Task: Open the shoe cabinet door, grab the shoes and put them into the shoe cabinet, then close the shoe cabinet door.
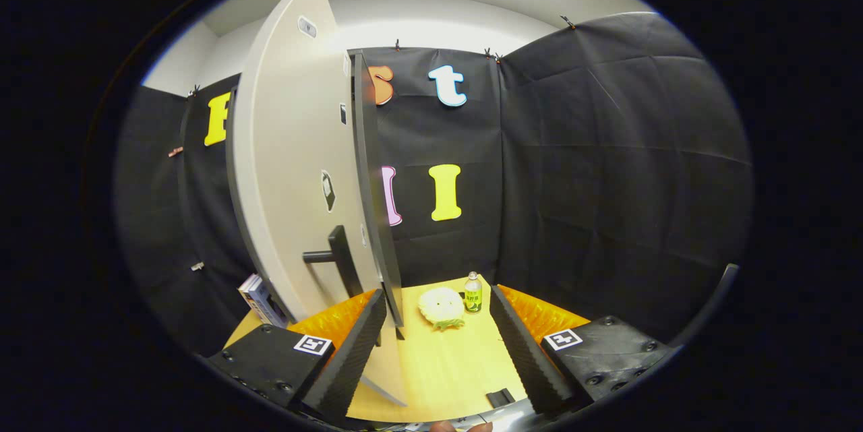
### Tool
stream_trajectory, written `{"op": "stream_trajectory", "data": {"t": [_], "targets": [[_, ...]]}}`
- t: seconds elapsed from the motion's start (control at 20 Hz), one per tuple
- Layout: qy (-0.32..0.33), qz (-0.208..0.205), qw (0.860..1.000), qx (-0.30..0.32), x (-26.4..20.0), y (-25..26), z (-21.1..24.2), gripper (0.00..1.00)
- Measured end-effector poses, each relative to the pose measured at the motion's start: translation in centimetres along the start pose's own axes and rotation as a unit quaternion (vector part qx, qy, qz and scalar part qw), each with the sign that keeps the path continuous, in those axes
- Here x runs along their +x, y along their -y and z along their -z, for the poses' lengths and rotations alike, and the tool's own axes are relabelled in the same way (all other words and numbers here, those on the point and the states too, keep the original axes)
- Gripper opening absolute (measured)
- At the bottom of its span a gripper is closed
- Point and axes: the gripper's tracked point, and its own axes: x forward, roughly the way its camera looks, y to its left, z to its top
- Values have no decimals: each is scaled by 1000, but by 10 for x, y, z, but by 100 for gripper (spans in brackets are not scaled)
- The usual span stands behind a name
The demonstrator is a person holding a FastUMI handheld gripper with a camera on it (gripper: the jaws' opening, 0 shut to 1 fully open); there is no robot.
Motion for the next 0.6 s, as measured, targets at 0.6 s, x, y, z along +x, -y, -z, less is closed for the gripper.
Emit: {"op": "stream_trajectory", "data": {"t": [0.6], "targets": [[21, -1, 1000, -20, -8, -51, 0, 98]]}}
